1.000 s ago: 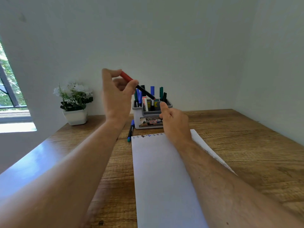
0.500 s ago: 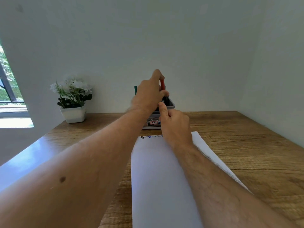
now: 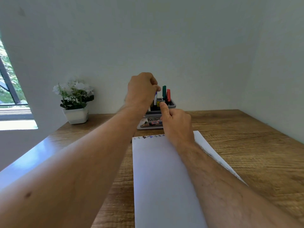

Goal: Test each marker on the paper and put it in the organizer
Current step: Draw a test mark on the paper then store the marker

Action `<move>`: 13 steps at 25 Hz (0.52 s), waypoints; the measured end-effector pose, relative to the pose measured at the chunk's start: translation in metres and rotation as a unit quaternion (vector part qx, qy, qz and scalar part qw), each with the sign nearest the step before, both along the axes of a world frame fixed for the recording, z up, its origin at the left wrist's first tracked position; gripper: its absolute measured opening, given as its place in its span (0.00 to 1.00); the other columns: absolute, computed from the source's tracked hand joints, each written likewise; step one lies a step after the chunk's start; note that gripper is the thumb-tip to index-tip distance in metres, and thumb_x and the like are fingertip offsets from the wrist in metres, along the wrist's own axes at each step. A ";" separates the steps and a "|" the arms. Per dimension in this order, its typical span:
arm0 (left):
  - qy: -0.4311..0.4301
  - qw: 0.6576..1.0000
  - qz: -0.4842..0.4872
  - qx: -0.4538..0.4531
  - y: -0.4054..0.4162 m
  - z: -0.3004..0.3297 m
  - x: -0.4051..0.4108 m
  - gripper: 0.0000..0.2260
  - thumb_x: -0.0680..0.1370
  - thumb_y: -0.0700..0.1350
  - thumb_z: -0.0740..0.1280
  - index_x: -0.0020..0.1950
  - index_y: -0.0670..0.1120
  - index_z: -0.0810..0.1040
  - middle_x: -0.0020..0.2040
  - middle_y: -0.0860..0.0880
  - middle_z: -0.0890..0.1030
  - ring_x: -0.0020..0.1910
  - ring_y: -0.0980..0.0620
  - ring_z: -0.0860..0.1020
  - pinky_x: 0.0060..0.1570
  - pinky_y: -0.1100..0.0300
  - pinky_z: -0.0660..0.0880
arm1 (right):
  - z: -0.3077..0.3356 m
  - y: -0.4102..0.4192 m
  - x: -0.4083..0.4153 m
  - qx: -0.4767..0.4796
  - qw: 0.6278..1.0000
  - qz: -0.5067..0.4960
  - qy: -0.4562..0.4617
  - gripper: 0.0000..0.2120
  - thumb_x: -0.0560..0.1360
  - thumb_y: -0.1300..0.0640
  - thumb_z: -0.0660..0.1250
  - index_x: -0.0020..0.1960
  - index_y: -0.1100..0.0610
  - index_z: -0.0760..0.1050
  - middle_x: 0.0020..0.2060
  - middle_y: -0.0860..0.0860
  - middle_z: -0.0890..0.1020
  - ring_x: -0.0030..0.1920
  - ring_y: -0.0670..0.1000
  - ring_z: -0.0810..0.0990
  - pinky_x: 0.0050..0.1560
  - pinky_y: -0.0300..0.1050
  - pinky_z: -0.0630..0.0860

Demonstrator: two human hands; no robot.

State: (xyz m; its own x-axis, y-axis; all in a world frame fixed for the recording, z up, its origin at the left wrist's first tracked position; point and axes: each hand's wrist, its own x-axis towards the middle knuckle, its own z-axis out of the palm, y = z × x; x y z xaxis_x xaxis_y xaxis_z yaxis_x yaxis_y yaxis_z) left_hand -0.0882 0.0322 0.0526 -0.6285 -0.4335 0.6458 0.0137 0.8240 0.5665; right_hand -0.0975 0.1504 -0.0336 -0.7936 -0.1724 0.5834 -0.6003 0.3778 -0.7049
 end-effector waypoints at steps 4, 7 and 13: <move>0.026 0.999 0.034 0.031 -0.012 -0.012 0.039 0.07 0.72 0.47 0.76 0.38 0.50 0.80 0.35 0.55 0.81 0.36 0.59 0.81 0.41 0.58 0.81 | 0.002 0.001 0.002 0.012 1.000 -0.002 0.004 0.32 0.80 0.37 0.53 0.37 0.60 0.81 0.31 0.52 0.82 0.30 0.46 0.78 0.26 0.34 0.64; -0.056 0.994 0.083 0.042 -0.021 -0.033 0.062 0.09 0.70 0.49 0.78 0.37 0.49 0.80 0.33 0.53 0.82 0.32 0.59 0.80 0.33 0.64 0.75 | 0.004 0.005 0.005 0.016 1.000 0.008 0.006 0.31 0.80 0.38 0.53 0.37 0.60 0.82 0.29 0.50 0.81 0.28 0.44 0.77 0.25 0.35 0.64; -0.190 0.975 0.115 -0.004 -0.023 -0.069 0.077 0.09 0.71 0.50 0.76 0.46 0.46 0.83 0.42 0.48 0.84 0.40 0.51 0.81 0.43 0.54 0.81 | 0.005 0.006 0.006 0.025 0.999 0.017 0.014 0.34 0.79 0.35 0.52 0.38 0.61 0.82 0.33 0.54 0.84 0.34 0.52 0.82 0.29 0.36 0.69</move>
State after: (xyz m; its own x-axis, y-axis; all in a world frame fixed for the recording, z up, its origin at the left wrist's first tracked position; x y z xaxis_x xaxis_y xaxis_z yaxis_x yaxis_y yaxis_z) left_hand -0.0108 0.0091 -0.0159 -0.7102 -0.5865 0.3895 -0.3811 0.7854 0.4878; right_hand -0.0918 0.1564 -0.0288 -0.7709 -0.2281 0.5947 -0.6319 0.3914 -0.6689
